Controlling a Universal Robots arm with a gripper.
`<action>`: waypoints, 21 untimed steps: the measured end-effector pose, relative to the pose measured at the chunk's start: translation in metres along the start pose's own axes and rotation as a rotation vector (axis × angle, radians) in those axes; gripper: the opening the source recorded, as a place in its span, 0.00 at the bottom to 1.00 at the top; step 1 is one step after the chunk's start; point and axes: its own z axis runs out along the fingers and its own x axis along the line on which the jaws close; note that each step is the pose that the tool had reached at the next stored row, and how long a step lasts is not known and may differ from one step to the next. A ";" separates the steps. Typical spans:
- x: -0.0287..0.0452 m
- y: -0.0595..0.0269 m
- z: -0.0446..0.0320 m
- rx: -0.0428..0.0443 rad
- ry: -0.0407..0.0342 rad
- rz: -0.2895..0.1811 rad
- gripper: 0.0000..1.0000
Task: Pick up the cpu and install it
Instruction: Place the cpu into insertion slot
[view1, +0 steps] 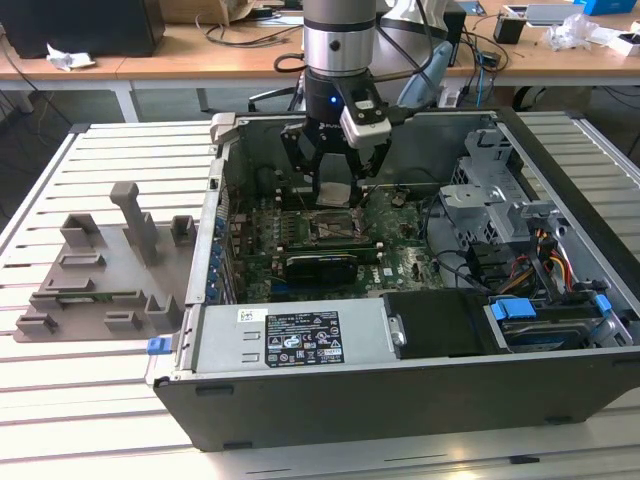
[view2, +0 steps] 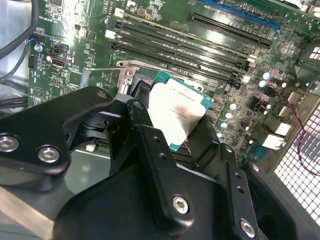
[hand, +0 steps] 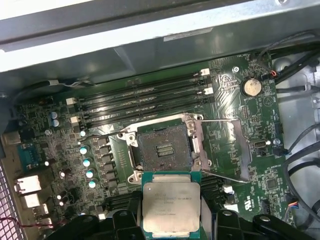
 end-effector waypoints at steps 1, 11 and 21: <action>0.0000 0.0000 0.0000 0.0007 0.0003 0.004 0.55; 0.0000 0.0000 0.0000 0.0102 0.0046 0.066 0.55; 0.0000 0.0000 0.0001 0.0157 0.0120 0.145 0.55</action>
